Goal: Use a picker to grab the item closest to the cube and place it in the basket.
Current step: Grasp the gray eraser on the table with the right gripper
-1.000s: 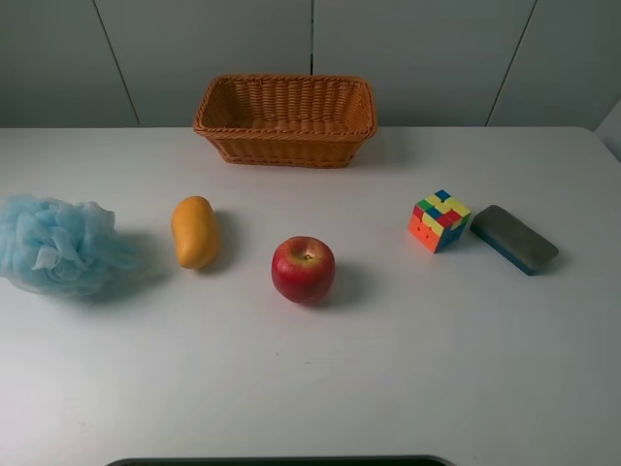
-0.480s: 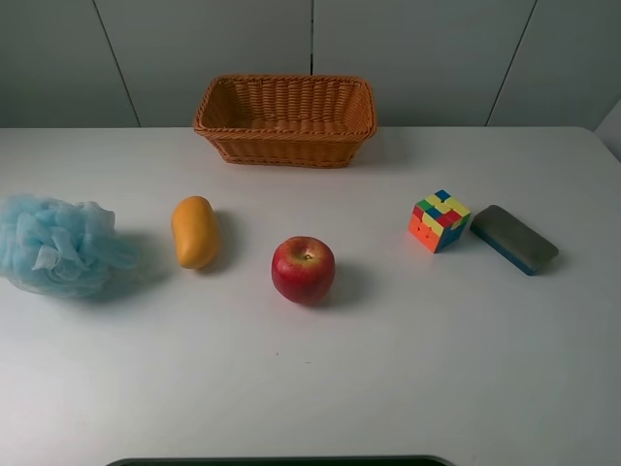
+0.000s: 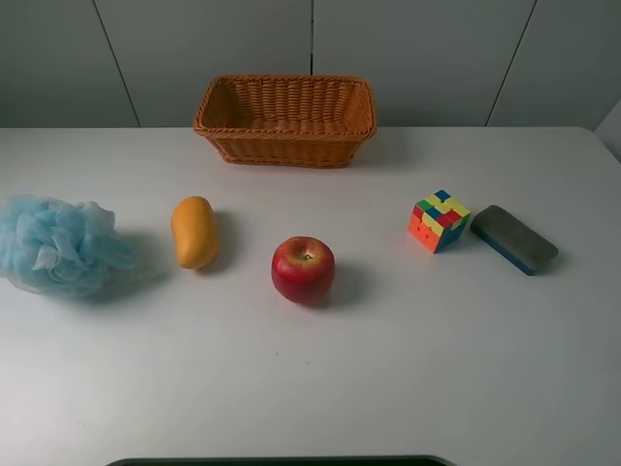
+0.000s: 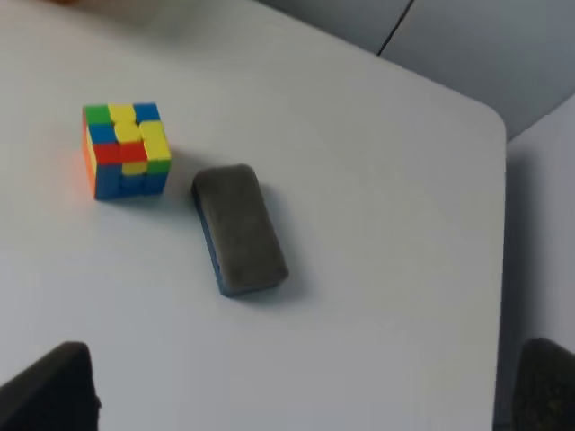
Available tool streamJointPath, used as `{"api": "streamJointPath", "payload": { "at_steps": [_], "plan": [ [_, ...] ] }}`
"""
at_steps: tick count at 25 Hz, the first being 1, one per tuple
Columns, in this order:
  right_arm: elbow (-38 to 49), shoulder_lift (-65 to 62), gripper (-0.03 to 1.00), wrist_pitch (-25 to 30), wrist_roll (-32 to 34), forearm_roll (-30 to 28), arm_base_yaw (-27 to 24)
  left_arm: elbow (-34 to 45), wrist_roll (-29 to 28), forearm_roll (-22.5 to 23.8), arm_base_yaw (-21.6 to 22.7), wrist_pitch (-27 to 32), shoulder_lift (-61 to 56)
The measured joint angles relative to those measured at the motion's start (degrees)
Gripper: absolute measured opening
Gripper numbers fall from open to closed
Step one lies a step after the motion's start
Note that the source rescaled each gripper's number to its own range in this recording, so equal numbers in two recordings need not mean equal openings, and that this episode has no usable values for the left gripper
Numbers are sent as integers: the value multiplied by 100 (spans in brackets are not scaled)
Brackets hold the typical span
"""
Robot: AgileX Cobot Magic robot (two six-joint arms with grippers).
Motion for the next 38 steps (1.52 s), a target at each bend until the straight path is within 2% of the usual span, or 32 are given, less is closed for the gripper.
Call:
{"api": "streamJointPath", "payload": {
  "at_steps": [6, 12, 18, 25, 32, 38],
  "plan": [
    [-926, 2557, 99, -23, -566, 124, 502, 0, 0, 0, 0, 0, 0],
    [-1047, 4438, 99, -361, -775, 124, 559, 0, 0, 0, 0, 0, 0],
    [-1047, 5424, 99, -1152, -900, 192, 356, 0, 0, 0, 0, 0, 0],
    [-1056, 6298, 99, -1592, -1442, 600, -72, 0, -20, 0, 0, 11, 0],
    [-1056, 7120, 99, -2156, -1489, 734, -132, 0, -20, 0, 0, 24, 0],
    [-1059, 7442, 99, -2400, -1515, 756, -464, 0, -20, 0, 0, 24, 0]
  ]
}}
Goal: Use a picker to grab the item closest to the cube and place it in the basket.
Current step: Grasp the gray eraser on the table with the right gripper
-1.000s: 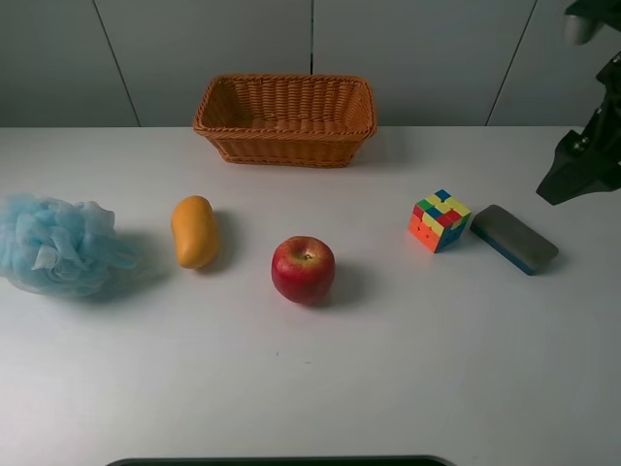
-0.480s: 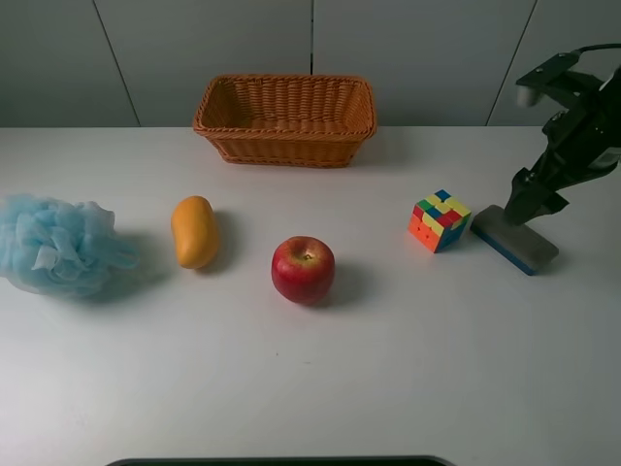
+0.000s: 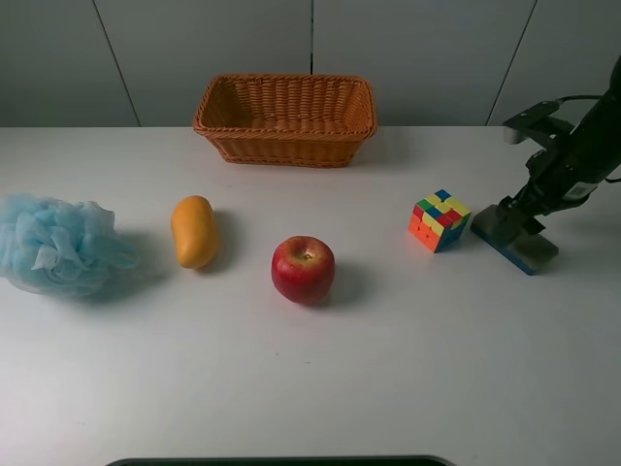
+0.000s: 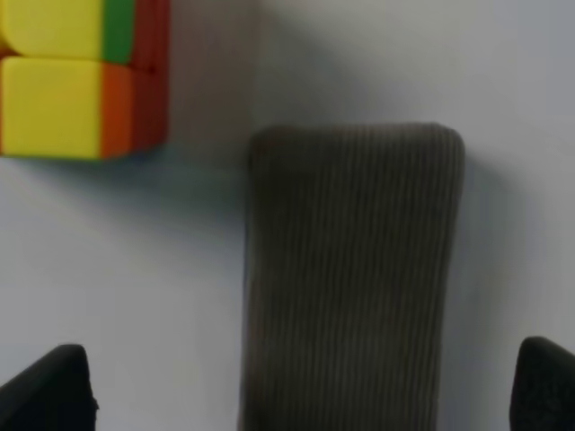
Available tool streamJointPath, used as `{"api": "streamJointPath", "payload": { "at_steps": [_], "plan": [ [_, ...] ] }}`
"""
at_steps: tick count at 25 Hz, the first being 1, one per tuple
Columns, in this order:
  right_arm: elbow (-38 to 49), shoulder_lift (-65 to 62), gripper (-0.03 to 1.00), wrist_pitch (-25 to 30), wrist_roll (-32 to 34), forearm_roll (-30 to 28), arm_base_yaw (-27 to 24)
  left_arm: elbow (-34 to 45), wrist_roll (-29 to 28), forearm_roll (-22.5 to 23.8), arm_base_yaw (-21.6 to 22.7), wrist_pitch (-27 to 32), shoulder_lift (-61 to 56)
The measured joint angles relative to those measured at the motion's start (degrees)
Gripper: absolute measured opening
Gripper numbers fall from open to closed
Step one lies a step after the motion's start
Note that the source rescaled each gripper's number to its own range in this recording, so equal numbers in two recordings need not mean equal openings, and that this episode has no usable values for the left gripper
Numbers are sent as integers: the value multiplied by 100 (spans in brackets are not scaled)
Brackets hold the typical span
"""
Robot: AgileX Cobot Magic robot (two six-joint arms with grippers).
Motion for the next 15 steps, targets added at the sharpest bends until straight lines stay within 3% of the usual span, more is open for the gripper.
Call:
{"api": "streamJointPath", "payload": {
  "at_steps": [15],
  "plan": [
    [-10, 551, 99, -268, -158, 157, -37, 0, 0, 0, 0, 0, 0]
  ]
}}
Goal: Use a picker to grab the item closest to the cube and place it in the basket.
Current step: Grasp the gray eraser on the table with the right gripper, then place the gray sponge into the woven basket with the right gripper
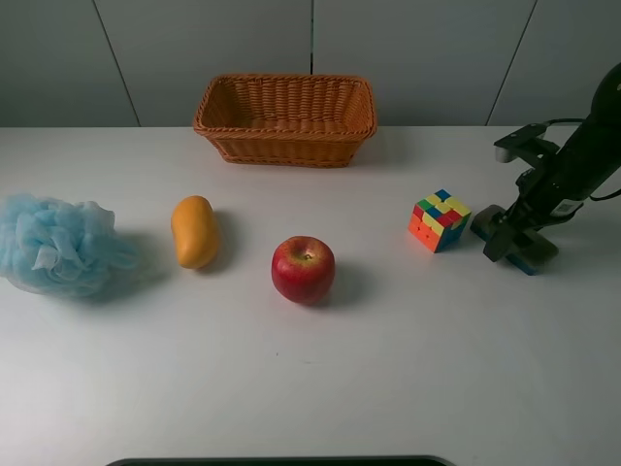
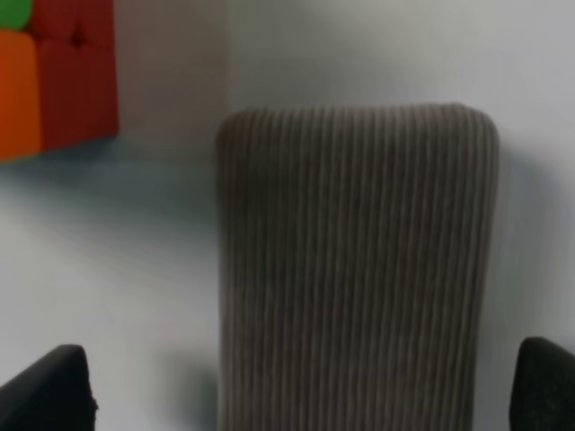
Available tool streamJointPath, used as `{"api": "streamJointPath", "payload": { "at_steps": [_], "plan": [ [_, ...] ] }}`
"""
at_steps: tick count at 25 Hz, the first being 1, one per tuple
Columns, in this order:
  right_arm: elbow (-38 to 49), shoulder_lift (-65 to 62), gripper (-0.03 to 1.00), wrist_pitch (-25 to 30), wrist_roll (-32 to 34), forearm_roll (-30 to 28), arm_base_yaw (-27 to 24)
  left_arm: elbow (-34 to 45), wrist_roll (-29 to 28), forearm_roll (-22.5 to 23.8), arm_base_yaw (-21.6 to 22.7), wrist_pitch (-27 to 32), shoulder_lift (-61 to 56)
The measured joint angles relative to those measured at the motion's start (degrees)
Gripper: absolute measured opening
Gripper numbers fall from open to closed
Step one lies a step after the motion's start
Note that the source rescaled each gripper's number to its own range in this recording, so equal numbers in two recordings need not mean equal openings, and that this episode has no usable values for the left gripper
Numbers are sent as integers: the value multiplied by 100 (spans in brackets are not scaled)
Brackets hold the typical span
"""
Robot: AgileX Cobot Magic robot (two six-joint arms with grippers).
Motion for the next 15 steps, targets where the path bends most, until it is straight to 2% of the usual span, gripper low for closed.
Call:
{"api": "streamJointPath", "payload": {
  "at_steps": [3, 5, 6, 7, 9, 10, 15],
  "plan": [
    [0, 88, 97, -13, -11, 42, 0, 0, 0, 0, 0, 0, 0],
    [0, 124, 86, -24, -11, 83, 0, 0, 0, 0, 0, 0, 0],
    [0, 123, 77, -35, -11, 83, 0, 0, 0, 0, 0, 0, 0],
    [0, 123, 60, -50, -11, 91, 0, 0, 0, 0, 0, 0, 0],
    [0, 123, 11, -70, -11, 91, 0, 0, 0, 0, 0, 0, 0],
    [-12, 123, 0, -80, 16, 91, 0, 0, 0, 0, 0, 0, 0],
    [-12, 123, 2, -91, 38, 91, 0, 0, 0, 0, 0, 0, 0]
  ]
}}
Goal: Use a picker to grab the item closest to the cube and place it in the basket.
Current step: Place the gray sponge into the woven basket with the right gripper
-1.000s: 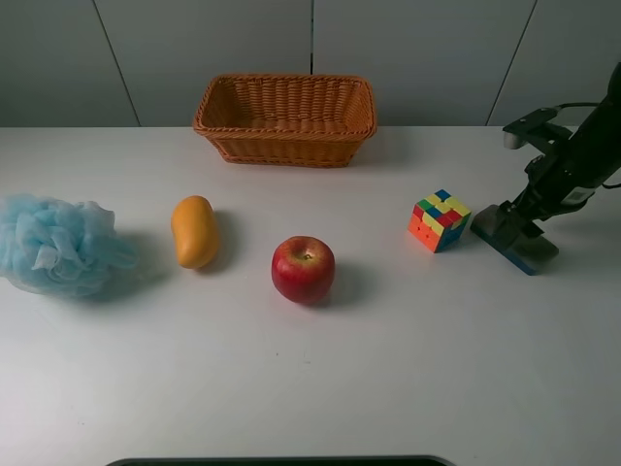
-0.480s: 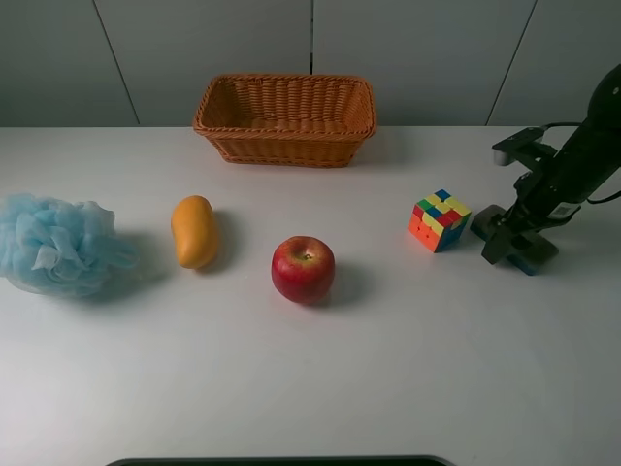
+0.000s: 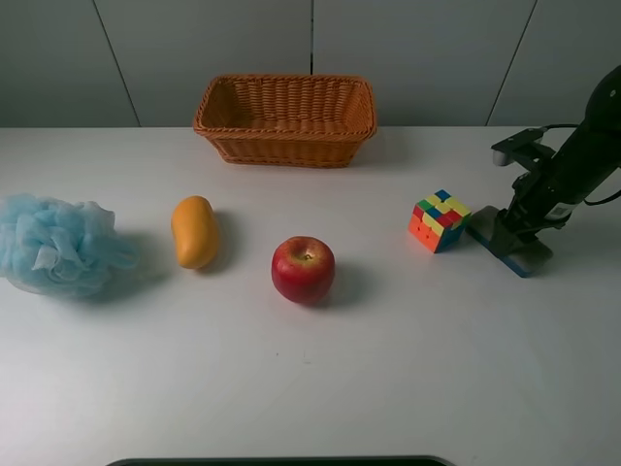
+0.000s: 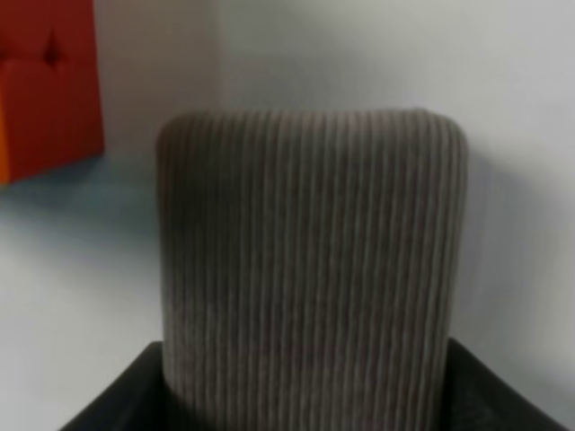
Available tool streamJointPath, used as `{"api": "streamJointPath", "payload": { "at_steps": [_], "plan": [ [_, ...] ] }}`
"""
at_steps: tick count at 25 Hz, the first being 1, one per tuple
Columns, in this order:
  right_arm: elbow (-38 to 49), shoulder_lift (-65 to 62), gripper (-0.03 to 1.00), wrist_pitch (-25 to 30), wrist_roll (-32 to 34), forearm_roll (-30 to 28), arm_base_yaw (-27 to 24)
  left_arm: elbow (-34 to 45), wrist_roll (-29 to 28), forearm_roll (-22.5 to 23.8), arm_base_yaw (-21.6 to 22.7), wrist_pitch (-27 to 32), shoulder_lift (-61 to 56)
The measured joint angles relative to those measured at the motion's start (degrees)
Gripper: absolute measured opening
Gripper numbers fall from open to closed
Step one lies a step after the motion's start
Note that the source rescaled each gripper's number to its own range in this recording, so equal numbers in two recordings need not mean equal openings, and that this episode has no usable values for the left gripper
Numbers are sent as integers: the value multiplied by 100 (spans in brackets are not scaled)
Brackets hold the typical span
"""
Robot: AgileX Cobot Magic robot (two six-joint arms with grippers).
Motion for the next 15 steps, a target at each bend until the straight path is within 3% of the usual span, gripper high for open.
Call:
{"api": "streamJointPath", "payload": {
  "at_steps": [9, 15],
  "plan": [
    [0, -33, 2, 0, 15, 0, 0, 0, 0, 0, 0, 0, 0],
    [-222, -782, 2, 213, 41, -40, 0, 0, 0, 0, 0, 0, 0]
  ]
}}
